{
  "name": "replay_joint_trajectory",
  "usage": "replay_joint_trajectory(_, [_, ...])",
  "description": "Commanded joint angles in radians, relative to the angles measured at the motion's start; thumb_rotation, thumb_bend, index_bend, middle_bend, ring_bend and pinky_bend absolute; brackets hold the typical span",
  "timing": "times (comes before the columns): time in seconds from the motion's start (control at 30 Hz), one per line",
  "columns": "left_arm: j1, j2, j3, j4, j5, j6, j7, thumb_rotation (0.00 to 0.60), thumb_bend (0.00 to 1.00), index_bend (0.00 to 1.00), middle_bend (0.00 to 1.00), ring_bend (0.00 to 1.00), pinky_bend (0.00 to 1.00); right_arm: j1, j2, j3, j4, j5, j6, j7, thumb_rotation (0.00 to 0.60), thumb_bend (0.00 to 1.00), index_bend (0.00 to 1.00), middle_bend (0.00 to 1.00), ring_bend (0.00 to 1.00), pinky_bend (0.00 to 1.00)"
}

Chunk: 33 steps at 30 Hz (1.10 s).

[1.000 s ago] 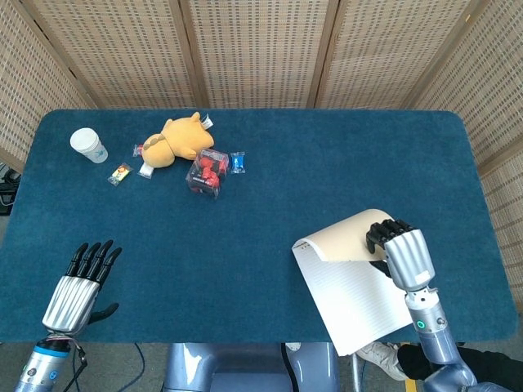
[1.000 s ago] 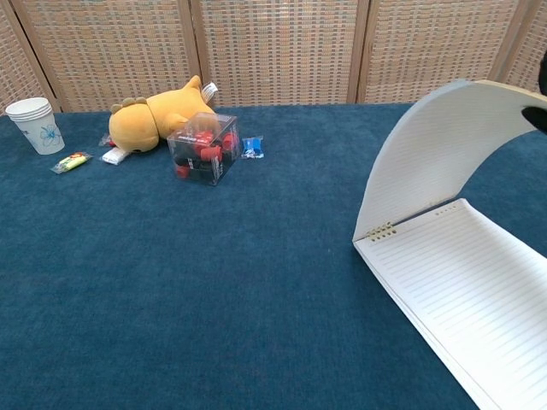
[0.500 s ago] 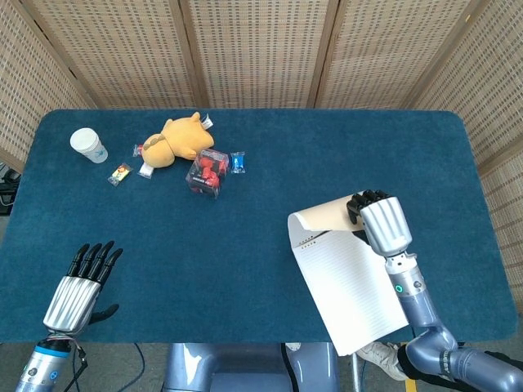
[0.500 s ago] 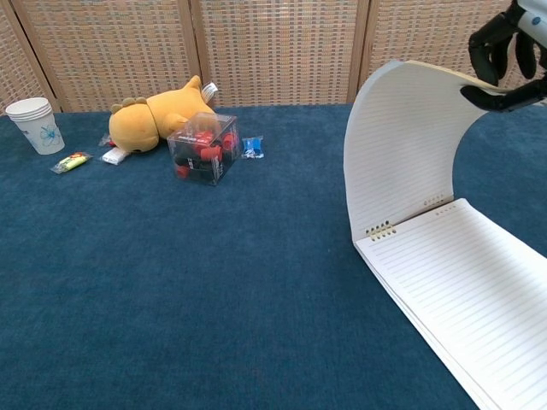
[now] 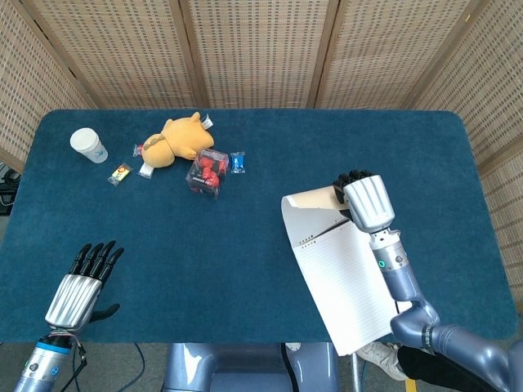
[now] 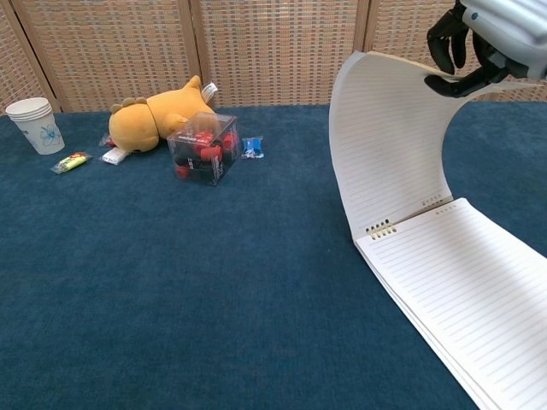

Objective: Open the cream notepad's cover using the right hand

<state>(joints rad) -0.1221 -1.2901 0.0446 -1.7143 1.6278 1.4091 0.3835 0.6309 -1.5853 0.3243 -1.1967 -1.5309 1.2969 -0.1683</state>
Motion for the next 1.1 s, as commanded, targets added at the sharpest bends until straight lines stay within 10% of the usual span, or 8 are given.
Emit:
replay_joint_trajectory(0.03, [-0.001,0.0,0.001,0.0,-0.001,-0.003,-0.001,0.6,0.0,0.0,0.0,0.0,0.0,0.02,-0.015,0.003,0.02,0.021,-0.022,-0.001,0.6,0.6,0.76,0.7,0.58,0.65])
replay_joint_trajectory(0.9, [-0.011,-0.001,0.005,0.007,-0.034,-0.028,-0.006,0.6,0.0,0.0,0.0,0.0,0.0,0.141,-0.076,0.006,0.064,0.117,-0.128,-0.115,0.6,0.18,0.46,0.4,0.33,0.43])
replay_joint_trajectory(1.1, [-0.01,0.002,0.006,0.005,-0.03,-0.021,-0.01,0.6,0.0,0.0,0.0,0.0,0.0,0.154,-0.071,0.012,0.026,0.137,-0.13,-0.149,0.6,0.15,0.22,0.2,0.17,0.3])
